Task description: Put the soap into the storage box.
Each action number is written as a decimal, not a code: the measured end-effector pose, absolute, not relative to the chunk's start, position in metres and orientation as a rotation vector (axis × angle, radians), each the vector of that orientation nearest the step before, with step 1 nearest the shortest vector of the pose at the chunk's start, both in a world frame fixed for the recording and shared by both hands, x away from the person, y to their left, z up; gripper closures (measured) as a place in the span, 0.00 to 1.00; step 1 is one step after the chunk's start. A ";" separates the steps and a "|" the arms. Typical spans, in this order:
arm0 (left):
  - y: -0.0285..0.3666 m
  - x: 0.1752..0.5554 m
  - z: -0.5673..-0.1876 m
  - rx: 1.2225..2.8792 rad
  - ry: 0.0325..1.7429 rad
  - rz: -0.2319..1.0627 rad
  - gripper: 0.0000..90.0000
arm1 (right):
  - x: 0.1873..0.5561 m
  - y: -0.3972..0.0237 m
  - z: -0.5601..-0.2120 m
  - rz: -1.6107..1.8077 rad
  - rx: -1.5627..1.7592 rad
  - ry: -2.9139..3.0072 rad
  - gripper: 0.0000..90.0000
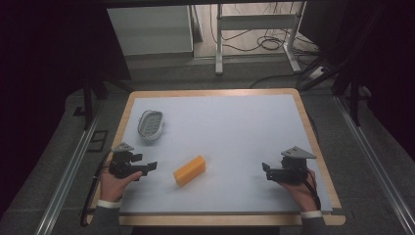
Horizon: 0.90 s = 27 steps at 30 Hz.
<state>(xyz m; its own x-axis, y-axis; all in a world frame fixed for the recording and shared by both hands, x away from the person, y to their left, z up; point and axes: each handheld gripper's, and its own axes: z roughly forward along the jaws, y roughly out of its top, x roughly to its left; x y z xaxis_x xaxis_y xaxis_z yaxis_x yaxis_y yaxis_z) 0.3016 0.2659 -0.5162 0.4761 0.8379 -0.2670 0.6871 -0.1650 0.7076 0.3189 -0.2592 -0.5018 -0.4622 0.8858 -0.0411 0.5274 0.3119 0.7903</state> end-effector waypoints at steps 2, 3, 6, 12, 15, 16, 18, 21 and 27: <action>0.265 0.302 -0.517 1.923 1.278 0.237 0.22 | 0.320 -0.263 -0.502 1.010 1.275 2.099 0.07; 0.265 0.302 -0.517 1.923 1.278 0.237 0.22 | 0.320 -0.263 -0.502 1.010 1.275 2.099 0.07; 0.266 0.301 -0.517 1.926 1.279 0.240 0.22 | 0.320 -0.268 -0.503 1.029 1.310 2.095 0.07; 0.265 0.300 -0.512 1.940 1.291 0.298 0.23 | 0.321 -0.274 -0.500 1.108 1.337 2.099 0.08; 0.262 0.299 -0.505 1.946 1.322 0.335 0.23 | 0.321 -0.277 -0.502 1.081 1.325 2.102 0.08; 0.261 0.298 -0.503 1.949 1.319 0.337 0.22 | 0.321 -0.280 -0.500 1.074 1.313 2.095 0.08; 0.260 0.298 -0.501 1.948 1.322 0.347 0.22 | 0.321 -0.284 -0.498 1.076 1.315 2.079 0.08; 0.261 0.297 -0.496 1.949 1.331 0.351 0.23 | 0.322 -0.301 -0.496 1.114 1.353 2.025 0.09; 0.259 0.293 -0.483 1.956 1.316 0.352 0.26 | 0.324 -0.315 -0.494 1.134 1.379 1.995 0.09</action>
<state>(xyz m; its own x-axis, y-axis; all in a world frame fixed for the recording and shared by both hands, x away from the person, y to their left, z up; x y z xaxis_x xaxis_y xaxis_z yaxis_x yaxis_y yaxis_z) 0.2929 0.2593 -0.4825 0.4366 0.8834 -0.1703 0.6804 -0.2003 0.7049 0.3238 -0.3146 -0.4940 -0.3917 0.9166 0.0802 0.5376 0.1573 0.8284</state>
